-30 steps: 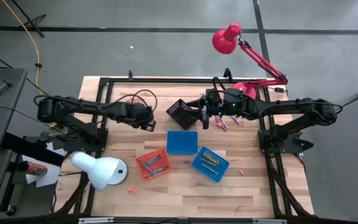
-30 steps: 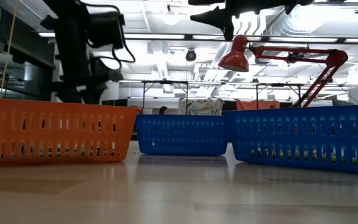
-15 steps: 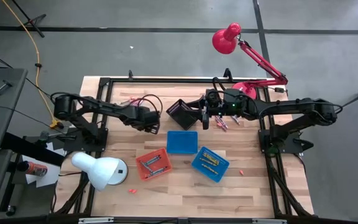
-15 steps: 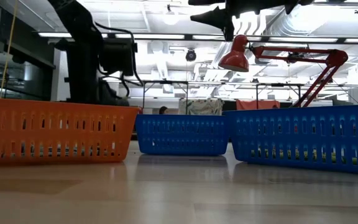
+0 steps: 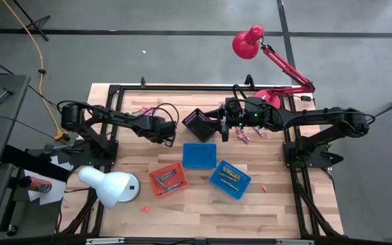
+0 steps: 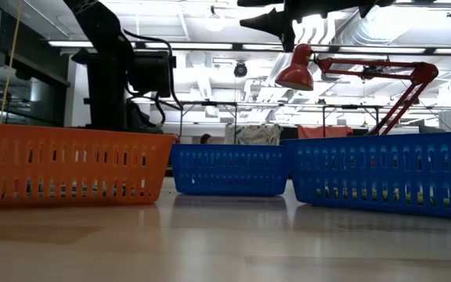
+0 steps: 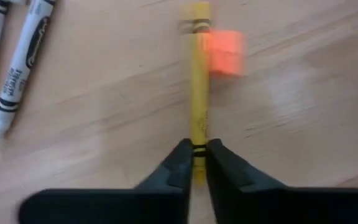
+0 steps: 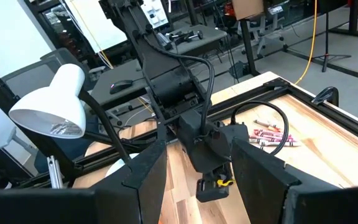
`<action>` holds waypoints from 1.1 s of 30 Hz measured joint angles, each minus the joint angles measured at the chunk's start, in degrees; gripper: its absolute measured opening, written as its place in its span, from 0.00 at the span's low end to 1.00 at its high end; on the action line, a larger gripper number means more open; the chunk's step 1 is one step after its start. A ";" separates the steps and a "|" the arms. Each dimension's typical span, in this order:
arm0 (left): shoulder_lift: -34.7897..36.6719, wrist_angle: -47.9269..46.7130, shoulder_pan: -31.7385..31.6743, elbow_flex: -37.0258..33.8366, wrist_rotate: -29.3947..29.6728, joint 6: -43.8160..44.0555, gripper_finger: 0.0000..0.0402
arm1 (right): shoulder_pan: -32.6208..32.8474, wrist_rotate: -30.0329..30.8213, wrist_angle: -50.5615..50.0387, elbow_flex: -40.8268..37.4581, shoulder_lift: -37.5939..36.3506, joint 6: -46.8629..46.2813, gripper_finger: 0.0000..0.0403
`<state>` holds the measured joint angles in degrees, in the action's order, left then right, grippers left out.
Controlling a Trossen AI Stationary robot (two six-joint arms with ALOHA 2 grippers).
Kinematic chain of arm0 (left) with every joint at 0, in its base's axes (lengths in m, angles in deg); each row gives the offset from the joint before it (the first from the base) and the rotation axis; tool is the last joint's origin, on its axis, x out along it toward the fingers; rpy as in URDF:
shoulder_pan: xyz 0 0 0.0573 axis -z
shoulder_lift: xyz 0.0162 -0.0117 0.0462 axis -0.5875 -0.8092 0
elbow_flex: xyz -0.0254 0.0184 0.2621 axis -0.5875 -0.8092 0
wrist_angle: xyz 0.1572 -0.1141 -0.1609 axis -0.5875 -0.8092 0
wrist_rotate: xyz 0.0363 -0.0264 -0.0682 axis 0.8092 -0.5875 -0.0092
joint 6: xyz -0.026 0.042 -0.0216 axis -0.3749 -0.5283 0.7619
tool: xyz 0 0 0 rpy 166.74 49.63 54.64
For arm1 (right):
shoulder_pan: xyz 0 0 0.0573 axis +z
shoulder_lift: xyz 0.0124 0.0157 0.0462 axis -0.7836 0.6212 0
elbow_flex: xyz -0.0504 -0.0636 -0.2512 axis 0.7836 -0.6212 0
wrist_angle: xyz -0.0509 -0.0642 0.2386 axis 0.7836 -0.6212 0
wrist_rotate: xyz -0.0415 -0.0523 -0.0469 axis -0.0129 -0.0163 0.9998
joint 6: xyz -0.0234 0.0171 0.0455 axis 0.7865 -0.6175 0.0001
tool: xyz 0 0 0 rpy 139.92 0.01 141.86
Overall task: Sort crayons
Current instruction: Put the yellow crayon into the right blue bin
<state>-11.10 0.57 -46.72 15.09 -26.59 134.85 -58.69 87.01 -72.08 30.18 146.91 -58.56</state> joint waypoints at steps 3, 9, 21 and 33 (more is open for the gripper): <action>1.79 -1.02 -0.07 -0.16 -0.23 -1.74 0.03 | 0.00 -0.04 -0.29 0.00 0.00 -1.22 0.43; 12.40 -7.98 -0.06 -0.27 1.65 -4.04 0.01 | 0.00 -0.81 -1.17 0.00 0.00 -1.28 0.43; 39.46 9.67 3.27 -0.33 10.77 -17.91 0.00 | 0.00 -0.90 -1.18 0.00 0.00 -0.87 0.43; 38.63 42.02 7.80 -0.25 0.05 -39.99 0.00 | 0.00 -1.77 1.12 0.00 0.00 -0.84 0.43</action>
<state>27.54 42.58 -38.92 14.84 -26.54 94.86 -58.69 85.24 -70.96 30.18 146.91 -59.41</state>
